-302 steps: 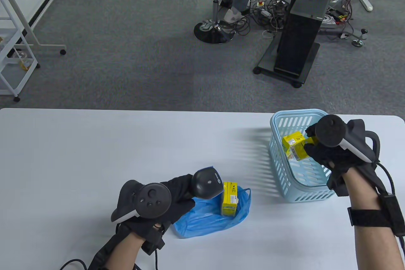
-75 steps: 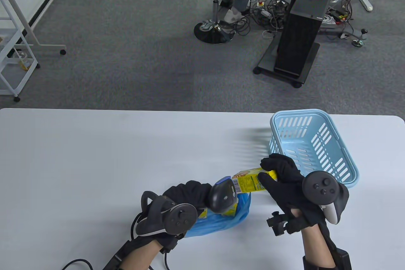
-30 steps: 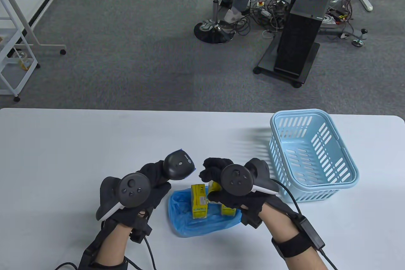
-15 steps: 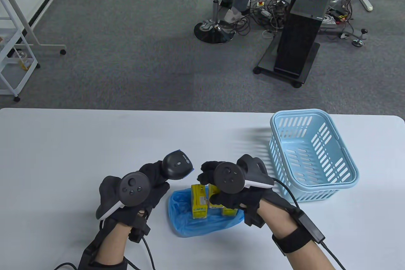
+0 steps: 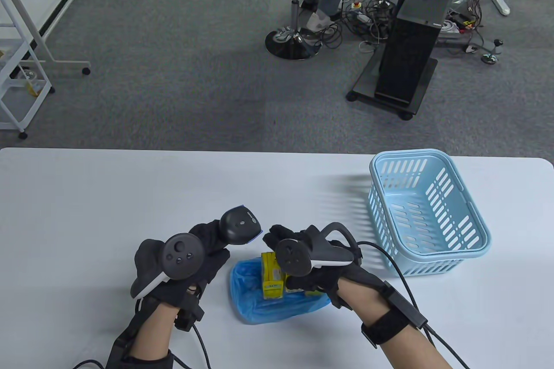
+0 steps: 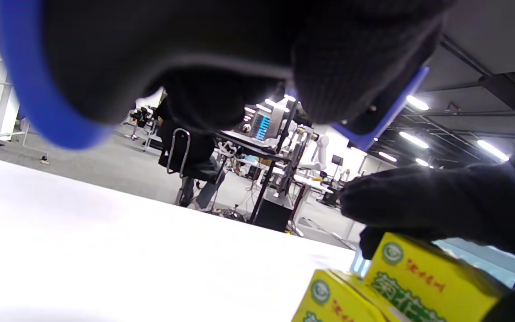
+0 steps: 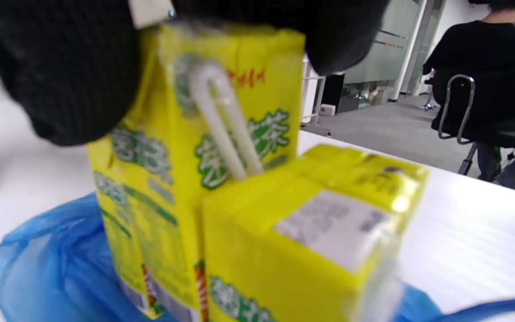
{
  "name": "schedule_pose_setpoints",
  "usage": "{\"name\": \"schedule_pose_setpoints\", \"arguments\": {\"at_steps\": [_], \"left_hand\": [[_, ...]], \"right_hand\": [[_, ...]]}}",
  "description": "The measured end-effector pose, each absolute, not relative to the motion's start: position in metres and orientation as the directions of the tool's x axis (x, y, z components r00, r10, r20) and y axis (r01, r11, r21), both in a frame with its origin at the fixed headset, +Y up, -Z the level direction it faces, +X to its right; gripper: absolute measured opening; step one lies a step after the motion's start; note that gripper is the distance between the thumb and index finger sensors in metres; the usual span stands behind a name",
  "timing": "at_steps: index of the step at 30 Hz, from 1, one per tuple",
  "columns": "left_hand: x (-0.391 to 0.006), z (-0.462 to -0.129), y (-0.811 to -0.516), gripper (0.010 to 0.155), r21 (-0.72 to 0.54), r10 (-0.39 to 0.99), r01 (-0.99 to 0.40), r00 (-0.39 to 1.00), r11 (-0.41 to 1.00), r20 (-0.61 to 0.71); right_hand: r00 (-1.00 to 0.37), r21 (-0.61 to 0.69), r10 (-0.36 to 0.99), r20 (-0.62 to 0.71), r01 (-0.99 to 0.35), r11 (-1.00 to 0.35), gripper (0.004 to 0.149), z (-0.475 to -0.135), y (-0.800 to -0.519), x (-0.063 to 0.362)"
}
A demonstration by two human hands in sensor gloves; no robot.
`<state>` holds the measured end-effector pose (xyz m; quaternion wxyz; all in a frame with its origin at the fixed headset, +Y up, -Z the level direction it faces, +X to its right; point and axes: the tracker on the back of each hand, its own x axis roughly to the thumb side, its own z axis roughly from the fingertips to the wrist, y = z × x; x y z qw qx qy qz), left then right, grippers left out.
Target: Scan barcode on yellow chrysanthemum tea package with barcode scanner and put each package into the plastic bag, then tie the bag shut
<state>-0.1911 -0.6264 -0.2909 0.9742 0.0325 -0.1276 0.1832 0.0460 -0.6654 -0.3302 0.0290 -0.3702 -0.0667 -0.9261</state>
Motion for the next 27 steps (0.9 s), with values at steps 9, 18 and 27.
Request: {"name": "schedule_pose_setpoints", "arguments": {"at_steps": [9, 18, 27], "left_hand": [[-0.194, -0.297, -0.636, 0.060, -0.022, 0.342, -0.347, 0.910, 0.938, 0.236], [-0.193, -0.300, -0.646, 0.060, -0.051, 0.337, -0.334, 0.915, 0.941, 0.223], [-0.202, -0.304, -0.655, 0.060, -0.032, 0.328, -0.327, 0.932, 0.945, 0.156]], "right_hand": [[-0.731, 0.133, -0.073, 0.679, 0.220, -0.966, 0.101, -0.333, -0.691, 0.043], [-0.764, 0.117, -0.066, 0.642, 0.183, -0.976, 0.102, -0.325, -0.678, 0.056], [-0.841, 0.090, 0.035, 0.541, 0.017, -0.996, 0.103, -0.301, -0.647, 0.108]]}}
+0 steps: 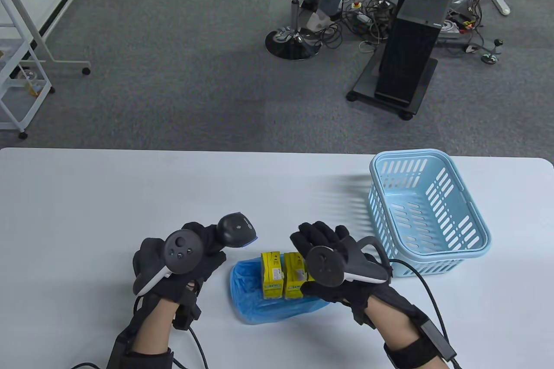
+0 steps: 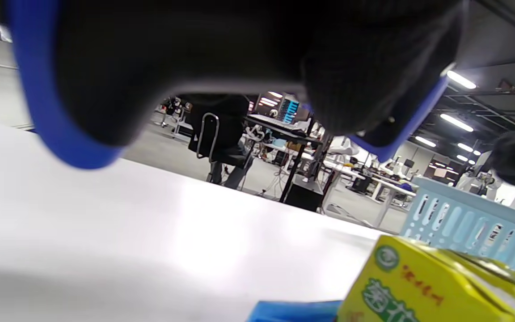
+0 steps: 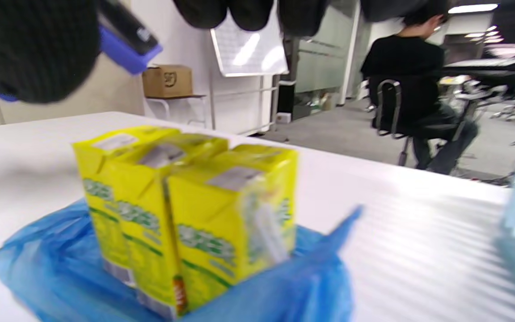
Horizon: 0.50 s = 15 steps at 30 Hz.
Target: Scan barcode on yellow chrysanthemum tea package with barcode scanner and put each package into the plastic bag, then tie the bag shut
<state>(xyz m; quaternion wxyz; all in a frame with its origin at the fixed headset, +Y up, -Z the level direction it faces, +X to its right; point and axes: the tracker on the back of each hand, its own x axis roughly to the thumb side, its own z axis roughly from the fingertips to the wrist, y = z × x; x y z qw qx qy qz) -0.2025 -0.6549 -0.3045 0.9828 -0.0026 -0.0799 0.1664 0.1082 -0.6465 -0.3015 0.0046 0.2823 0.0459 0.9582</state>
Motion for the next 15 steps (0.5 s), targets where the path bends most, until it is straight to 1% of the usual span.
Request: {"name": "schedule_pose_setpoints", "arguments": {"at_steps": [2, 6, 10, 11, 14, 15], "left_hand": [[-0.204, -0.306, -0.659, 0.061, -0.041, 0.331, -0.328, 0.933, 0.944, 0.142], [-0.210, -0.312, -0.676, 0.065, -0.066, 0.300, -0.295, 0.950, 0.953, 0.086], [-0.220, -0.317, -0.700, 0.071, -0.088, 0.294, -0.293, 0.956, 0.952, 0.002], [-0.225, -0.319, -0.707, 0.071, -0.093, 0.294, -0.295, 0.955, 0.951, -0.029], [-0.242, -0.319, -0.724, 0.071, -0.045, 0.303, -0.315, 0.935, 0.948, -0.183], [-0.246, -0.318, -0.728, 0.070, -0.037, 0.315, -0.330, 0.925, 0.943, -0.212]], "right_hand": [[-0.872, 0.067, 0.034, 0.489, -0.001, -0.998, 0.105, -0.299, -0.642, 0.123], [-0.930, 0.088, 0.062, 0.362, -0.032, -0.996, 0.107, -0.296, -0.639, 0.150], [-0.946, 0.076, 0.099, 0.308, -0.079, -0.994, 0.108, -0.292, -0.644, 0.167], [-0.949, 0.070, 0.100, 0.300, -0.082, -0.994, 0.108, -0.292, -0.649, 0.169], [-0.959, 0.078, 0.044, 0.281, -0.022, -0.997, 0.108, -0.290, -0.660, 0.172], [-0.959, 0.082, 0.042, 0.282, -0.019, -0.996, 0.108, -0.290, -0.663, 0.173]]}}
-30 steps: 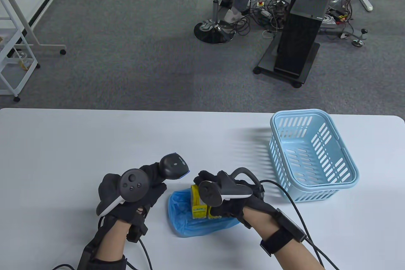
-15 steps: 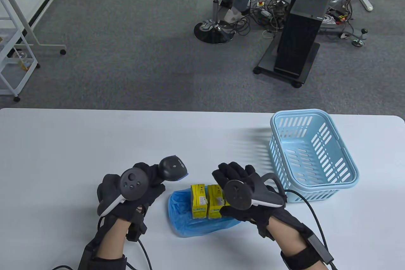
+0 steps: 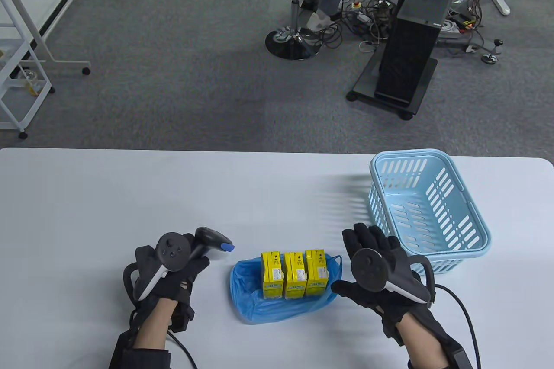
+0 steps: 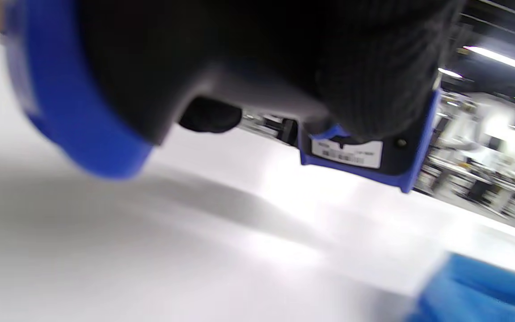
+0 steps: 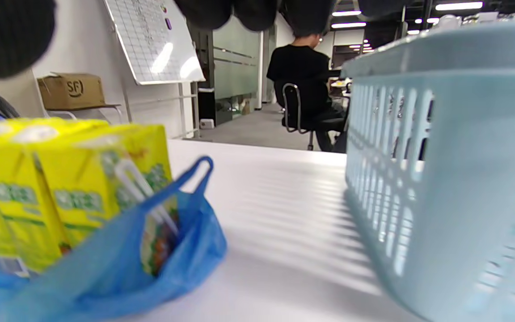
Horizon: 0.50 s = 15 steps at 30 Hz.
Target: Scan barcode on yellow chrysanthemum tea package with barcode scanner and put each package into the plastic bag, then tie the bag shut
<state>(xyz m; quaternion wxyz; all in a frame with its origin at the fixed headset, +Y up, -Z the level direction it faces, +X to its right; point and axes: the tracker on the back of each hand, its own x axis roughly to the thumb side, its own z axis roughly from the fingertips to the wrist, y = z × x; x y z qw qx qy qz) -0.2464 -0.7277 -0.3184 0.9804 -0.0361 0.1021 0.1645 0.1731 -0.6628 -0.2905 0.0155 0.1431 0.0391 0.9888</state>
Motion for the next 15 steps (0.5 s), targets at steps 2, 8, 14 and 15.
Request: {"name": "schedule_pose_setpoints", "arguments": {"at_steps": [2, 8, 14, 15], "left_hand": [[-0.260, -0.317, -0.736, 0.070, -0.034, 0.368, -0.393, 0.886, 0.919, -0.282], [-0.288, -0.313, -0.758, 0.075, -0.004, 0.464, -0.511, 0.785, 0.860, -0.411], [-0.292, -0.313, -0.765, 0.074, 0.001, 0.463, -0.517, 0.764, 0.856, -0.449], [-0.293, -0.313, -0.765, 0.073, 0.001, 0.443, -0.498, 0.771, 0.867, -0.457]], "right_hand": [[-0.959, 0.113, 0.054, 0.277, -0.023, -0.993, 0.108, -0.291, -0.668, 0.175], [-0.965, 0.131, 0.017, 0.261, 0.018, -0.991, 0.110, -0.289, -0.679, 0.175], [-0.962, 0.140, 0.004, 0.274, 0.036, -0.990, 0.110, -0.286, -0.682, 0.168], [-0.962, 0.138, -0.002, 0.273, 0.042, -0.990, 0.110, -0.286, -0.683, 0.168]]}}
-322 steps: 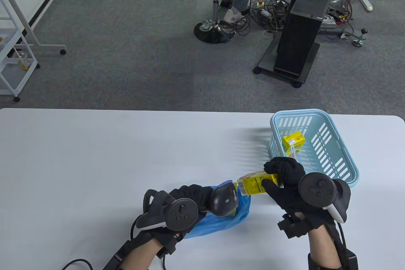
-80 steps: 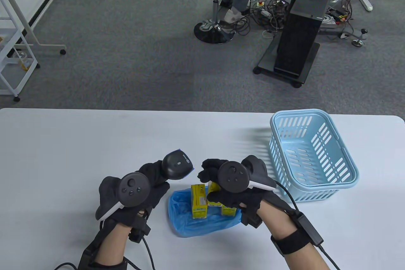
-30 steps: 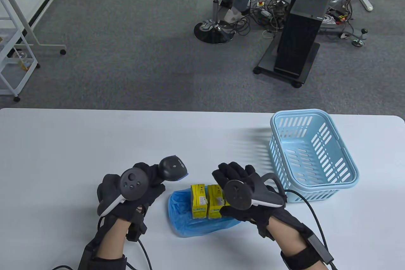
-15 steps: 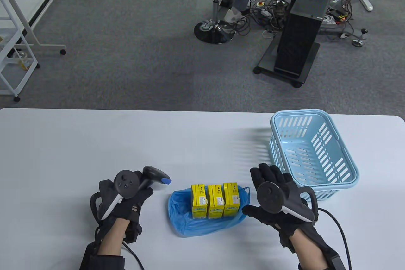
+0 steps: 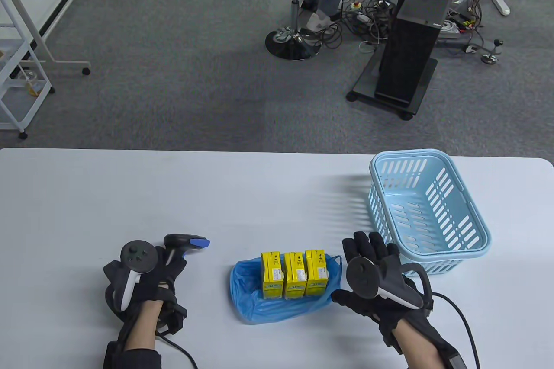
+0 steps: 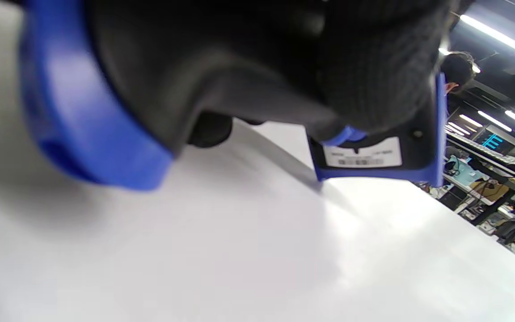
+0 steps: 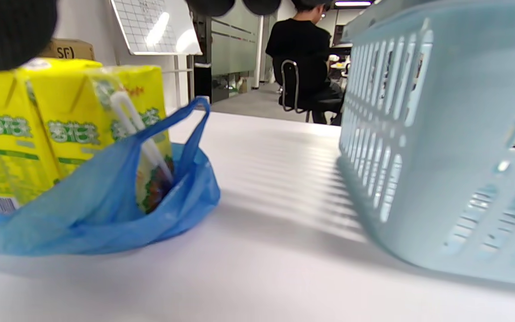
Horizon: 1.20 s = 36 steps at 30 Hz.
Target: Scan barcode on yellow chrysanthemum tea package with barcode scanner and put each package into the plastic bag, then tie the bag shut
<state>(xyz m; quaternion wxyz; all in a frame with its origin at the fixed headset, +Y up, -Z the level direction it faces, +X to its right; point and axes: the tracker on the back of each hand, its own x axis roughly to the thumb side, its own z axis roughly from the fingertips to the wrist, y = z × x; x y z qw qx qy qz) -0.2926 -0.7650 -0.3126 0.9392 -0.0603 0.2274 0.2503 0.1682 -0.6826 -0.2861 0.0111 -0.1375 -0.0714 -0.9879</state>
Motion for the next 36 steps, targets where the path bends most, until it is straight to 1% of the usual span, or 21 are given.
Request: {"name": "schedule_pose_setpoints", "arguments": {"at_steps": [3, 7, 8, 12, 14, 17, 20, 21, 26, 27, 29, 31, 33, 36], "left_hand": [[-0.291, -0.313, -0.768, 0.076, -0.032, 0.399, -0.469, 0.784, 0.883, -0.475], [-0.282, -0.315, -0.767, 0.079, -0.104, 0.244, -0.334, 0.838, 0.937, -0.487], [-0.281, -0.315, -0.768, 0.080, -0.105, 0.229, -0.317, 0.843, 0.943, -0.487], [-0.280, -0.315, -0.770, 0.081, -0.112, 0.195, -0.282, 0.854, 0.953, -0.483], [-0.278, -0.315, -0.767, 0.089, -0.122, 0.197, -0.286, 0.857, 0.951, -0.477], [-0.271, -0.312, -0.754, 0.098, -0.083, 0.199, -0.266, 0.862, 0.960, -0.466], [-0.256, -0.310, -0.733, 0.100, -0.036, 0.179, -0.210, 0.900, 0.977, -0.397], [-0.252, -0.310, -0.728, 0.100, -0.031, 0.186, -0.212, 0.910, 0.977, -0.371], [-0.224, -0.306, -0.702, 0.099, 0.023, 0.210, -0.209, 0.965, 0.978, -0.155], [-0.217, -0.305, -0.697, 0.100, 0.032, 0.218, -0.216, 0.972, 0.976, -0.084], [-0.207, -0.303, -0.694, 0.099, 0.025, 0.245, -0.245, 0.969, 0.969, 0.033], [-0.197, -0.301, -0.692, 0.099, 0.008, 0.223, -0.225, 0.969, 0.974, 0.104], [-0.190, -0.300, -0.692, 0.098, -0.017, 0.196, -0.195, 0.971, 0.981, 0.137], [-0.177, -0.299, -0.699, 0.097, -0.048, 0.206, -0.200, 0.953, 0.979, 0.220]], "right_hand": [[-0.963, 0.148, -0.006, 0.269, 0.047, -0.988, 0.110, -0.286, -0.686, 0.169], [-0.963, 0.162, -0.006, 0.268, 0.052, -0.985, 0.110, -0.288, -0.691, 0.169], [-0.963, 0.164, -0.010, 0.269, 0.055, -0.985, 0.110, -0.288, -0.692, 0.169], [-0.963, 0.176, -0.007, 0.271, 0.056, -0.983, 0.110, -0.288, -0.697, 0.168], [-0.963, 0.181, -0.014, 0.270, 0.065, -0.981, 0.110, -0.289, -0.699, 0.168], [-0.963, 0.180, -0.016, 0.269, 0.067, -0.981, 0.110, -0.289, -0.699, 0.169], [-0.964, 0.187, -0.011, 0.265, 0.062, -0.980, 0.107, -0.288, -0.699, 0.170], [-0.964, 0.188, -0.011, 0.264, 0.063, -0.980, 0.107, -0.288, -0.699, 0.170], [-0.968, 0.208, 0.001, 0.252, 0.053, -0.977, 0.105, -0.289, -0.699, 0.171], [-0.968, 0.211, 0.005, 0.251, 0.050, -0.976, 0.104, -0.289, -0.700, 0.172], [-0.967, 0.213, 0.008, 0.253, 0.048, -0.976, 0.103, -0.289, -0.700, 0.172], [-0.967, 0.221, 0.014, 0.254, 0.044, -0.974, 0.100, -0.290, -0.701, 0.173], [-0.967, 0.230, 0.019, 0.254, 0.042, -0.972, 0.098, -0.291, -0.703, 0.173], [-0.966, 0.226, 0.048, 0.253, 0.011, -0.974, 0.098, -0.291, -0.707, 0.175]]}}
